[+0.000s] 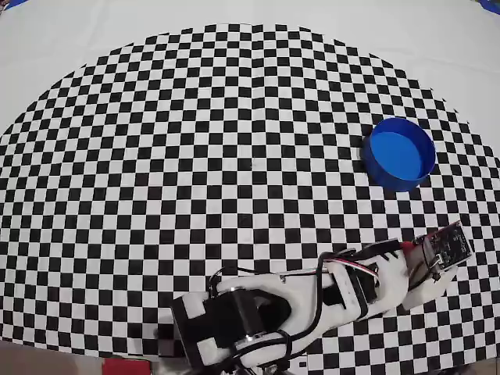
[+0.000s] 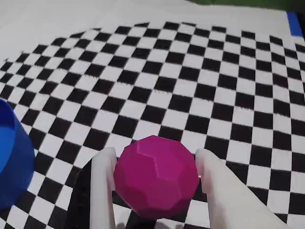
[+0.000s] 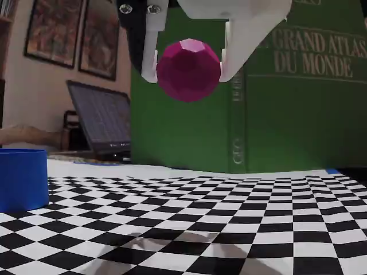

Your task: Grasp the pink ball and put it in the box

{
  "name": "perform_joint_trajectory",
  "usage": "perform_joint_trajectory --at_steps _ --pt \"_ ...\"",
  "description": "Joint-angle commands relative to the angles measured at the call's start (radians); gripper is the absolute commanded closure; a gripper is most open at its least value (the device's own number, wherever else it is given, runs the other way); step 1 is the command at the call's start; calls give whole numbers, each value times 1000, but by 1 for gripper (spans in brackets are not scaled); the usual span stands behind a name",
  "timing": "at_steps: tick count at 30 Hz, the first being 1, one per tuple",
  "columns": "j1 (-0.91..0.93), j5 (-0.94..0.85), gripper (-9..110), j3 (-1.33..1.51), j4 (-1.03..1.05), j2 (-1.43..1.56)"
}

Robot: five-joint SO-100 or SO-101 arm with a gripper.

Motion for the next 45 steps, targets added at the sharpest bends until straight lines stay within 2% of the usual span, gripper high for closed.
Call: perform_joint_trajectory --at_steps 1,26,45 --pt "11 -12 101 -18 -9 52" --pt "5 -12 101 14 -8 127" --pt "-179 -12 101 0 -8 124"
